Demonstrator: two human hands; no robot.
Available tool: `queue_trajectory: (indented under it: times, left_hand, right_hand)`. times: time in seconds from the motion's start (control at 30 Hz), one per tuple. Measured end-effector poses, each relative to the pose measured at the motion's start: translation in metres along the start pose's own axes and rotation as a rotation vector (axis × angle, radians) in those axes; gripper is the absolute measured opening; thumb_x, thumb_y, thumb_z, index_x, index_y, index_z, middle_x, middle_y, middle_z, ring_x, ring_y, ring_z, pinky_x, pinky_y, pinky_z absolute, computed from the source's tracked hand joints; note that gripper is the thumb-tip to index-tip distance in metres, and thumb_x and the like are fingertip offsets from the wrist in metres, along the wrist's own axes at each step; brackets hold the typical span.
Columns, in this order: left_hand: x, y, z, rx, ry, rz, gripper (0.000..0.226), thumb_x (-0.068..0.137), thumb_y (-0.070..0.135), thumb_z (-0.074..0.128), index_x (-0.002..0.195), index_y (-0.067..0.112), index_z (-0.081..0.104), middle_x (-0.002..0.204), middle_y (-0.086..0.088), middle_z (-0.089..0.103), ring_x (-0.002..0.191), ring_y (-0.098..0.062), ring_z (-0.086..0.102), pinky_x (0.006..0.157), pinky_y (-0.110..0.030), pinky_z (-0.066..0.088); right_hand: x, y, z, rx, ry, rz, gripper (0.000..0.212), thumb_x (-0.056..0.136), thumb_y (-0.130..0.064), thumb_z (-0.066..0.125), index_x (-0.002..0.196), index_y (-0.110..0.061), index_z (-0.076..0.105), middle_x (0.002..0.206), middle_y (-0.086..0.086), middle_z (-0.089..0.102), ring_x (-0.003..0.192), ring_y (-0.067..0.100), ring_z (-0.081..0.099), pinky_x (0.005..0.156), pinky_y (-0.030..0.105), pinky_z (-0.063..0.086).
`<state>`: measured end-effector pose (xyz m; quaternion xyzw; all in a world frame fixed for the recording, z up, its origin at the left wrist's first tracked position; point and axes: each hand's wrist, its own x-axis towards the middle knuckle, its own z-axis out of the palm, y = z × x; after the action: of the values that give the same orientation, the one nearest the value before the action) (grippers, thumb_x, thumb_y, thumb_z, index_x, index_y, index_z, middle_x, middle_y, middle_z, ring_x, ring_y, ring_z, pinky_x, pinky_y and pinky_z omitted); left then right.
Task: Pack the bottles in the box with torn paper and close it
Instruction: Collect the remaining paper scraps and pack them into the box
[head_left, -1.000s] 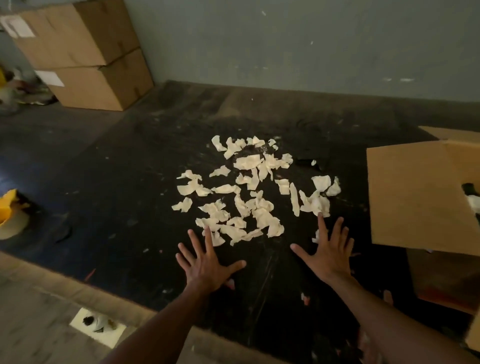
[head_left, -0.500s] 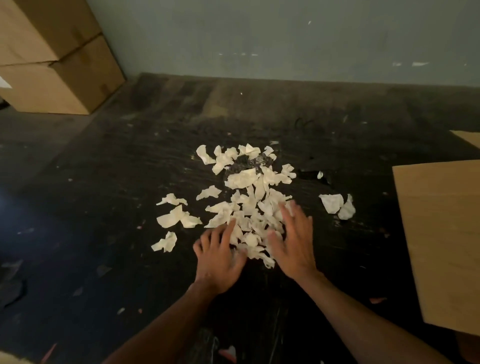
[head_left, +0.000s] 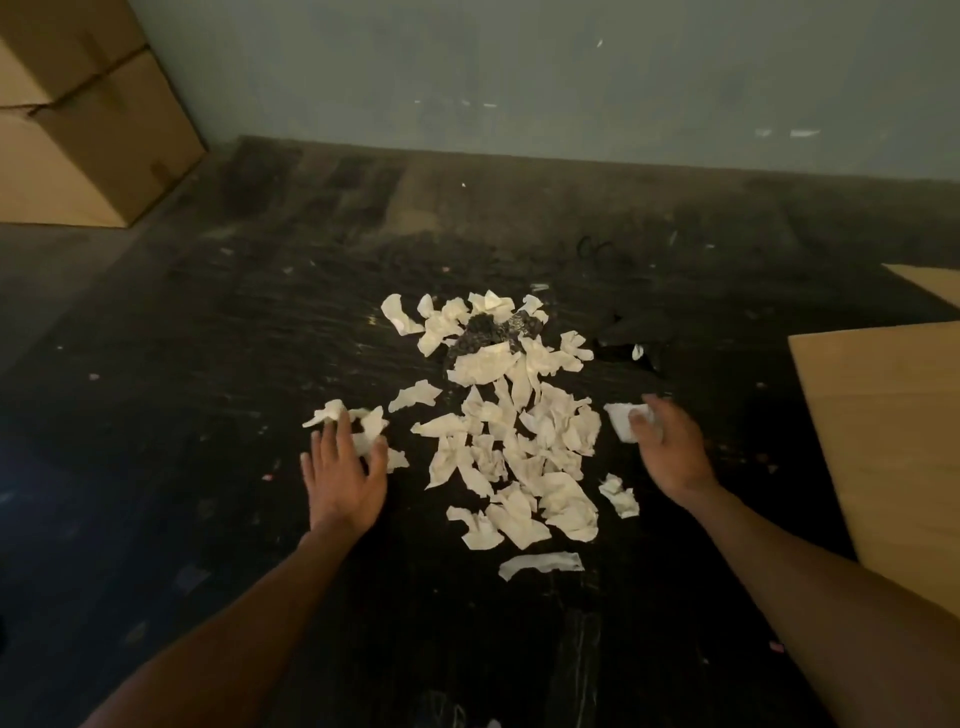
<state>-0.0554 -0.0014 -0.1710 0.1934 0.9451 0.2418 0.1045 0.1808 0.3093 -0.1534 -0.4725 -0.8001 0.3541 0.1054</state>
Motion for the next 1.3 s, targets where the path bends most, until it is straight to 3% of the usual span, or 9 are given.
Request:
queue_trajectory:
  times: [0.17, 0.3, 0.43, 0.63, 0.8, 0.93, 1.03, 1.13, 1.3]
  left_hand:
    - [-0.004, 0.032, 0.006, -0.14, -0.116, 0.232, 0.062, 0.099, 0.051, 0.035, 0.154, 0.032, 0.015, 0.159, -0.001, 0.027, 0.145, -0.016, 0.023, 0.119, -0.049, 0.021]
    - [0.008, 0.04, -0.009, -0.139, 0.11, 0.335, 0.055, 0.096, 0.054, 0.033, 0.146, 0.033, 0.033, 0.138, -0.002, 0.048, 0.123, -0.011, 0.038, 0.107, -0.041, 0.033]
    - [0.057, 0.027, -0.016, -0.094, 0.14, 0.19, 0.064, 0.096, 0.057, 0.041, 0.151, 0.03, 0.025, 0.152, -0.011, 0.033, 0.14, -0.032, 0.027, 0.113, -0.057, 0.024]
    - [0.13, 0.016, -0.001, -0.083, 0.01, 0.112, 0.076, 0.094, 0.064, 0.031, 0.157, 0.026, 0.01, 0.164, -0.011, 0.013, 0.15, -0.029, 0.009, 0.12, -0.054, 0.005]
    - [0.172, 0.04, 0.01, -0.216, 0.004, 0.215, 0.074, 0.097, 0.059, 0.037, 0.156, 0.023, 0.011, 0.164, -0.005, 0.015, 0.151, -0.023, 0.012, 0.121, -0.053, 0.009]
    - [0.201, 0.078, 0.014, -0.419, -0.121, 0.213, 0.074, 0.097, 0.054, 0.043, 0.156, 0.025, 0.01, 0.162, -0.004, 0.022, 0.148, -0.025, 0.023, 0.119, -0.051, 0.022]
    - [0.199, 0.103, 0.015, -0.407, -0.275, 0.277, 0.06, 0.099, 0.045, 0.047, 0.153, 0.028, 0.026, 0.151, -0.006, 0.043, 0.132, -0.021, 0.047, 0.109, -0.043, 0.041]
    - [0.177, 0.119, 0.016, -0.368, -0.4, 0.43, 0.047, 0.101, 0.035, 0.048, 0.146, 0.025, 0.04, 0.128, -0.001, 0.062, 0.099, 0.002, 0.062, 0.091, -0.024, 0.053]
    - [0.148, 0.124, 0.008, -0.379, -0.442, 0.595, 0.031, 0.101, 0.032, 0.048, 0.129, 0.021, 0.057, 0.085, 0.01, 0.065, 0.066, 0.002, 0.061, 0.06, -0.016, 0.048]
  right_hand:
    - [-0.047, -0.03, 0.025, 0.055, -0.199, -0.109, 0.037, 0.099, -0.046, 0.045, 0.133, -0.033, 0.051, 0.145, -0.003, 0.046, 0.136, 0.016, 0.041, 0.11, 0.047, 0.037]
    - [-0.05, -0.048, 0.019, 0.216, -0.035, -0.147, 0.009, 0.098, -0.036, 0.049, 0.101, -0.034, 0.057, 0.106, -0.007, 0.064, 0.097, 0.006, 0.063, 0.085, 0.042, 0.057]
    - [-0.012, -0.054, 0.002, 0.079, 0.056, -0.076, 0.036, 0.097, -0.047, 0.044, 0.13, -0.033, 0.05, 0.139, 0.006, 0.046, 0.131, 0.023, 0.042, 0.108, 0.046, 0.038]
    - [0.074, -0.057, -0.006, -0.13, 0.047, 0.048, 0.064, 0.095, -0.065, 0.031, 0.152, -0.039, 0.021, 0.164, 0.009, 0.004, 0.149, 0.036, 0.003, 0.117, 0.058, 0.011]
    - [0.144, -0.057, -0.011, -0.159, 0.14, 0.1, 0.065, 0.095, -0.066, 0.026, 0.153, -0.039, 0.015, 0.164, 0.01, 0.001, 0.149, 0.036, 0.0, 0.117, 0.061, 0.008]
    - [0.172, -0.054, -0.004, -0.082, -0.088, 0.042, 0.072, 0.088, -0.076, 0.022, 0.15, -0.04, 0.025, 0.161, 0.005, 0.024, 0.145, 0.032, 0.024, 0.115, 0.059, 0.021]
    - [0.158, -0.063, 0.007, -0.054, -0.229, -0.096, 0.058, 0.097, -0.062, 0.026, 0.146, -0.032, 0.04, 0.155, 0.001, 0.037, 0.144, 0.024, 0.029, 0.116, 0.049, 0.024]
    - [0.129, -0.077, 0.014, 0.034, -0.334, -0.148, 0.047, 0.1, -0.052, 0.031, 0.143, -0.037, 0.043, 0.138, -0.011, 0.045, 0.131, 0.016, 0.041, 0.106, 0.039, 0.034]
    - [0.106, -0.099, 0.007, 0.225, -0.341, -0.227, 0.037, 0.099, -0.049, 0.039, 0.112, -0.031, 0.068, 0.113, -0.005, 0.065, 0.105, 0.012, 0.06, 0.095, 0.036, 0.047]
